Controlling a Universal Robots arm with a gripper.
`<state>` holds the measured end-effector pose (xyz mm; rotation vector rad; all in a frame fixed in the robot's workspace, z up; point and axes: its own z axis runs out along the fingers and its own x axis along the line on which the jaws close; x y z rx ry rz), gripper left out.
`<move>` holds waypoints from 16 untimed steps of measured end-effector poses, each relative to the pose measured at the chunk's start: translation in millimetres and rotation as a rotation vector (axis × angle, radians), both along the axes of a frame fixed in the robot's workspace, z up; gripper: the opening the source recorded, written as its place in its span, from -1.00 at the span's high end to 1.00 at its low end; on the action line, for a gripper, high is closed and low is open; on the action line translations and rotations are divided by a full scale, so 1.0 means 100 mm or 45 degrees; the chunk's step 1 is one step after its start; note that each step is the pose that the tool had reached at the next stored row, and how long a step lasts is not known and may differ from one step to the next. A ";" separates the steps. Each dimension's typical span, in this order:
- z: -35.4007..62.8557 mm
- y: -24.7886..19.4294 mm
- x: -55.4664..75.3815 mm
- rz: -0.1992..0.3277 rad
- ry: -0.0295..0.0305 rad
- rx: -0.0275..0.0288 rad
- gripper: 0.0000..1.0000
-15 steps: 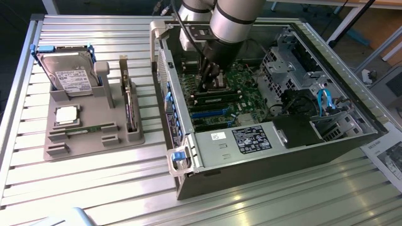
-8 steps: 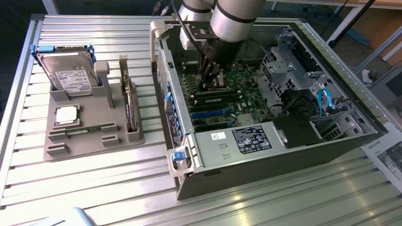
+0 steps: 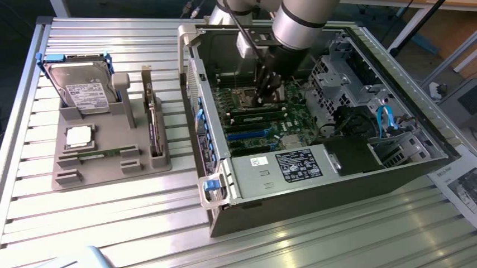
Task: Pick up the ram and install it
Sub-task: 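Press down the ram until it locks into place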
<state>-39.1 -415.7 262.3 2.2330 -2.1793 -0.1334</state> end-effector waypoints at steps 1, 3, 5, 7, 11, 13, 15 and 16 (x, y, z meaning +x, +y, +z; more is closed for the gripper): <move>0.000 -0.002 0.08 0.000 0.0001 -0.0001 0.80; 0.000 -0.003 0.18 0.000 0.0001 0.0001 0.80; 0.000 -0.003 0.24 0.001 0.0001 0.0001 0.80; 0.000 -0.003 0.30 0.002 0.0002 0.0000 0.80; 0.000 -0.003 0.30 0.007 -0.0028 0.0000 0.80; 0.000 -0.003 0.30 0.013 -0.0081 0.0002 0.80; -0.001 -0.002 0.30 0.020 -0.0144 0.0002 0.80; -0.001 -0.002 0.30 0.022 -0.0172 0.0002 0.80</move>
